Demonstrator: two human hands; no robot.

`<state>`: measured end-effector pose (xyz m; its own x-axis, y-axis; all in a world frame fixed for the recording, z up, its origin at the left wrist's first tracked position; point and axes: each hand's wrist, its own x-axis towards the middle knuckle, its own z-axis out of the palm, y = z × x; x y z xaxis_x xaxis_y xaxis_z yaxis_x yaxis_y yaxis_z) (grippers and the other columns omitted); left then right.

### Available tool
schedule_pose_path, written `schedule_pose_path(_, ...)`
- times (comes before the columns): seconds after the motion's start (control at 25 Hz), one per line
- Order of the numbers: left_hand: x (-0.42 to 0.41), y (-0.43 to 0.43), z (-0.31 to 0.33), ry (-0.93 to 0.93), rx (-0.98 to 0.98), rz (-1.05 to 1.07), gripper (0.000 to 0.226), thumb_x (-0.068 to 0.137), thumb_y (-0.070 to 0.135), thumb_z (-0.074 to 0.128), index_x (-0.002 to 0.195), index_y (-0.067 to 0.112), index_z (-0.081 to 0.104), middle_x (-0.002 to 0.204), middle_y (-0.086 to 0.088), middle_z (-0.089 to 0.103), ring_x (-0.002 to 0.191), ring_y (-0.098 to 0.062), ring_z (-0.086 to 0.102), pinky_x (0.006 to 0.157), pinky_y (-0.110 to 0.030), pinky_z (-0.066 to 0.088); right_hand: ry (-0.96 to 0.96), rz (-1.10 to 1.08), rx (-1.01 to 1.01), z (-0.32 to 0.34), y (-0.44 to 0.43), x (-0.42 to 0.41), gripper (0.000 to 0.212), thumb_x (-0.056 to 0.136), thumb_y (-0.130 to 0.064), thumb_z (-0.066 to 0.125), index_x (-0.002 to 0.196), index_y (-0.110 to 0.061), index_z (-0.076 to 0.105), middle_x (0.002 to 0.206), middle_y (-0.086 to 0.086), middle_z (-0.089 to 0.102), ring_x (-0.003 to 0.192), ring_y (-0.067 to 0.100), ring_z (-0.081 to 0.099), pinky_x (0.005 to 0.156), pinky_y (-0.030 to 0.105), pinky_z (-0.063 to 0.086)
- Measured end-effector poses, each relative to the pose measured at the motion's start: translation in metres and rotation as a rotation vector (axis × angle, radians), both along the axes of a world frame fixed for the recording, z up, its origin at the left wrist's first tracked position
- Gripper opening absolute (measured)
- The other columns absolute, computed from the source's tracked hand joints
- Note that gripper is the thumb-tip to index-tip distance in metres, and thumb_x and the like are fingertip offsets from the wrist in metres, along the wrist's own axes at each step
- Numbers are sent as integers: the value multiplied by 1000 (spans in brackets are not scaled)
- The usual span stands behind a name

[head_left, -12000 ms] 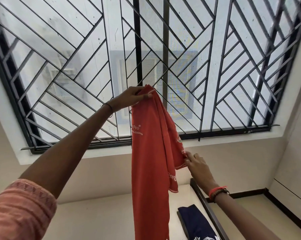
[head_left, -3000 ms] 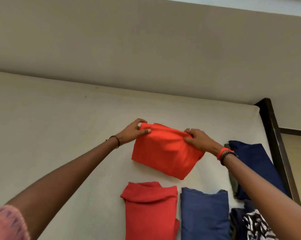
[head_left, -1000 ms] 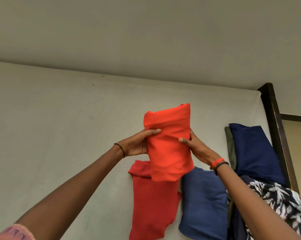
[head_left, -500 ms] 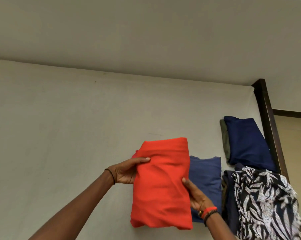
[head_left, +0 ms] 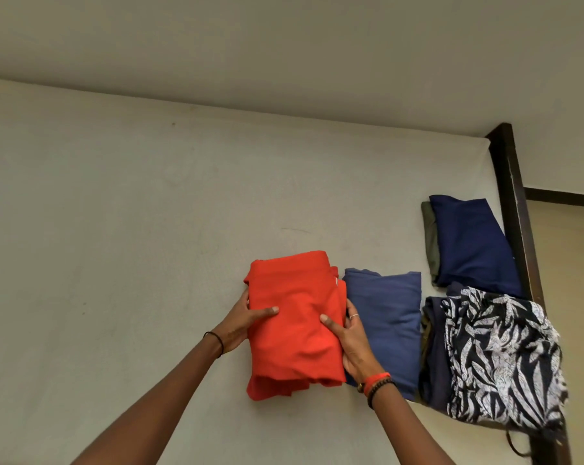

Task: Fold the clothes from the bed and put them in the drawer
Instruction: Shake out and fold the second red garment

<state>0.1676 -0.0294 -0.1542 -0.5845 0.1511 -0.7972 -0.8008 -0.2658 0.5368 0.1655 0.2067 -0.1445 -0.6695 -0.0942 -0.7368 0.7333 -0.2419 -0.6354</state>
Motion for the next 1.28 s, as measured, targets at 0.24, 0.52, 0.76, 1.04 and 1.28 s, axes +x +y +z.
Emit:
schedule_pose_path(0.24,-10,-10,15,171,-145,-256,80,73,28,81,139,31,38,136,5,53,118,-10,56,102,-38,46,46,-94,9,3,-5,25,104,38,-41,95,129,-31,46,131,-4,57,115,9,59,96,30,51)
schedule_pose_path(0.52,22,16,21,495,-903,-291,84,82,53,59,150,25,18,151,3,26,137,-11,29,113,-35,25,375,433,1135,41,-27,27,88,83,-25,68,151,-35,12,152,11,20,137,28,30,112,47,27)
schedule_pose_path(0.76,63,49,0,770,-1117,-792,61,96,55,18,150,38,-6,158,13,-14,146,-7,-11,119,-38,-4,618,963,1212,9,-35,45,65,93,-49,23,149,-40,-8,158,9,-14,146,26,-11,116,55,12)
schedule_pose_path(1.04,60,63,-11,599,-1208,-929,60,100,49,6,151,21,20,158,-6,19,146,-20,12,114,-47,10,559,1089,1236,-8,-27,35,64,93,-53,20,151,-33,0,159,14,7,146,29,9,110,50,27)
schedule_pose_path(1.28,56,60,-5,611,-1228,-944,62,97,56,0,152,29,1,155,-6,26,147,-18,10,112,-51,24,480,1218,1162,20,-24,26,64,100,-42,34,150,-34,-3,159,9,-12,147,28,-7,116,54,8)
